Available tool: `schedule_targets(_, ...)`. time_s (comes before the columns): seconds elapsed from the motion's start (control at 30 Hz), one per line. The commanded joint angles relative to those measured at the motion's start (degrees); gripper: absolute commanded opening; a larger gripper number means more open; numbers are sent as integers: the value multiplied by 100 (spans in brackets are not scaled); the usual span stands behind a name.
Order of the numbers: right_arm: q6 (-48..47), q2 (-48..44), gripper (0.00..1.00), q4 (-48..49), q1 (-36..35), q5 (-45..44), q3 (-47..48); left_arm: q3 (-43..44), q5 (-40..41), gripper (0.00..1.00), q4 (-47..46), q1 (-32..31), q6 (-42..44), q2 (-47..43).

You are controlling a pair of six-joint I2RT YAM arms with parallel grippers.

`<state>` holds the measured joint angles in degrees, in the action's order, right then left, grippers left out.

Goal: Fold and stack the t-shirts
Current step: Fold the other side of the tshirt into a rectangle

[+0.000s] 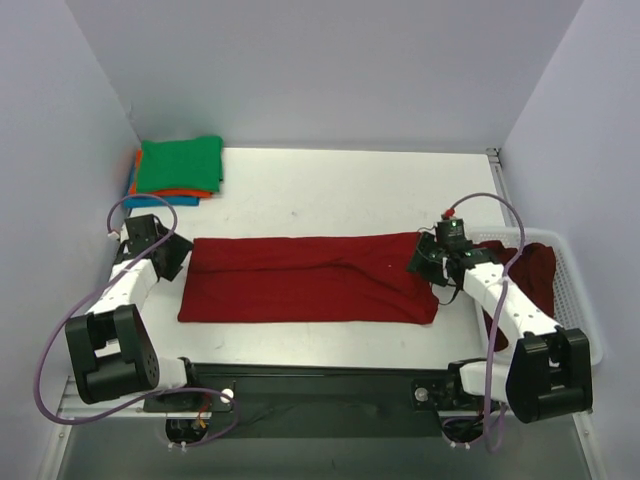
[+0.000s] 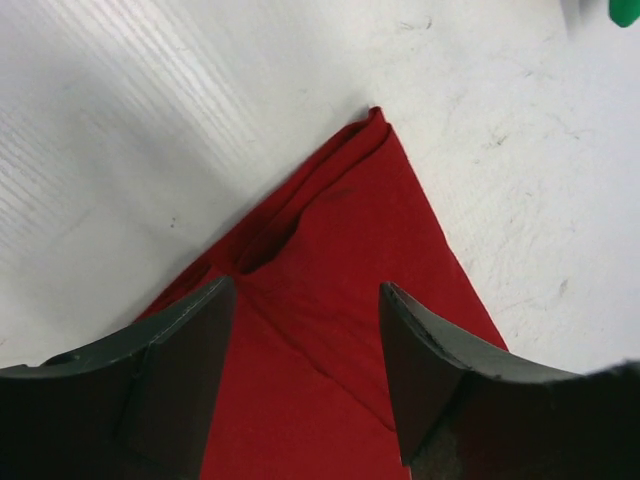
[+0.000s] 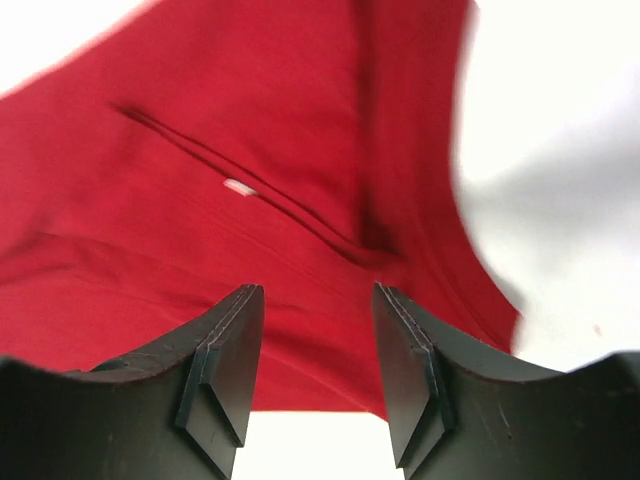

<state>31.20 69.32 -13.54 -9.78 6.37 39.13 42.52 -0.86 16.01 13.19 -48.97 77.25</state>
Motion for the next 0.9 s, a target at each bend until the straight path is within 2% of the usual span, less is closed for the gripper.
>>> schedule_targets(0.0,-202,588,47,149,-260,-83,848,371,-212,70,113,-88,353,-202)
schedule_targets(0.13,-447,1688,39,501,-647,-57,1823,423,-388,70,95,-369,432,-184)
schedule_targets(0.27,-624,2733,37,668,-744,197,2448,476,-634,70,95,-711,546,-184)
schedule_targets(0.37,-746,3147,37,748,-815,259,2678,538,-748,69,157,-905,687,-202)
schedule_targets(0.87,-738,3817,36,704,-1272,172,2951,441,-1065,69,-28,-1108,740,-149)
